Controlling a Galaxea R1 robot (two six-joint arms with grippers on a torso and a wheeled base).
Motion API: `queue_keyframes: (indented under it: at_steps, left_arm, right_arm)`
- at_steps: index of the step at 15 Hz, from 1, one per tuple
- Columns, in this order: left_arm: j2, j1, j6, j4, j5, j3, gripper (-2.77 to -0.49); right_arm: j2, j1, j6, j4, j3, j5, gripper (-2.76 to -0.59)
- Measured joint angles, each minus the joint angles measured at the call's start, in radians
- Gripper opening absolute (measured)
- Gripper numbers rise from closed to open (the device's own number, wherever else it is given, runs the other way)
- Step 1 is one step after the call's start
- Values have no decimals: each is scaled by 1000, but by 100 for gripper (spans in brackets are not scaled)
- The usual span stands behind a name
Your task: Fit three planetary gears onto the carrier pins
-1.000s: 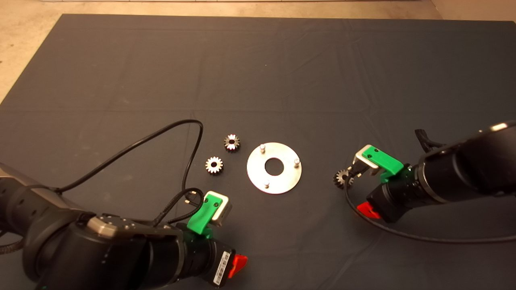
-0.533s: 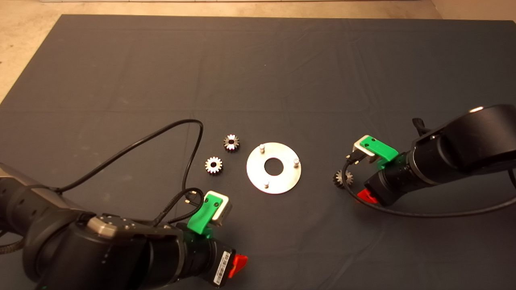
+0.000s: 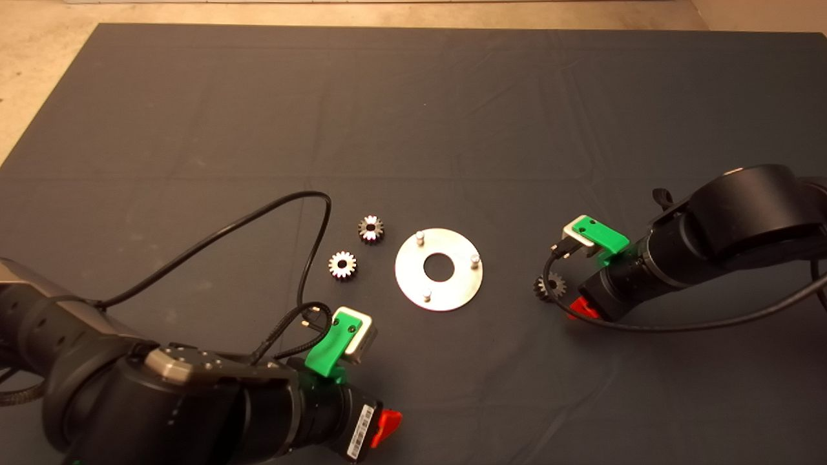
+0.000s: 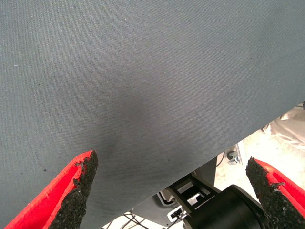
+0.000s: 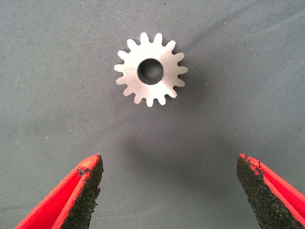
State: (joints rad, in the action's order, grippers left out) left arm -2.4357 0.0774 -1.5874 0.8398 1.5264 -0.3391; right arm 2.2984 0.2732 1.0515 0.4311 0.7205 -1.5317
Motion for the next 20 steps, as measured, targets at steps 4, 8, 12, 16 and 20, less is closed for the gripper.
queue_keyframes:
  at_steps: [4, 8, 12, 16, 20]
  left_arm:
    - [-3, 0, 0, 1, 0, 0, -104]
    - [-5, 0, 0, 2, 0, 0, -104]
    - [-5, 0, 0, 2, 0, 0, -104]
    - [-5, 0, 0, 2, 0, 0, -104]
    - [-5, 0, 0, 2, 0, 0, -104]
  right_arm:
    - [19, -8, -1, 2, 29, 1, -130]
    - [51, -13, -4, 3, 73, 1, -130]
    - [76, -27, -4, 3, 97, 1, -130]
    - [103, -38, -4, 3, 121, 1, -130]
    - [112, -39, -4, 5, 154, 0, -130]
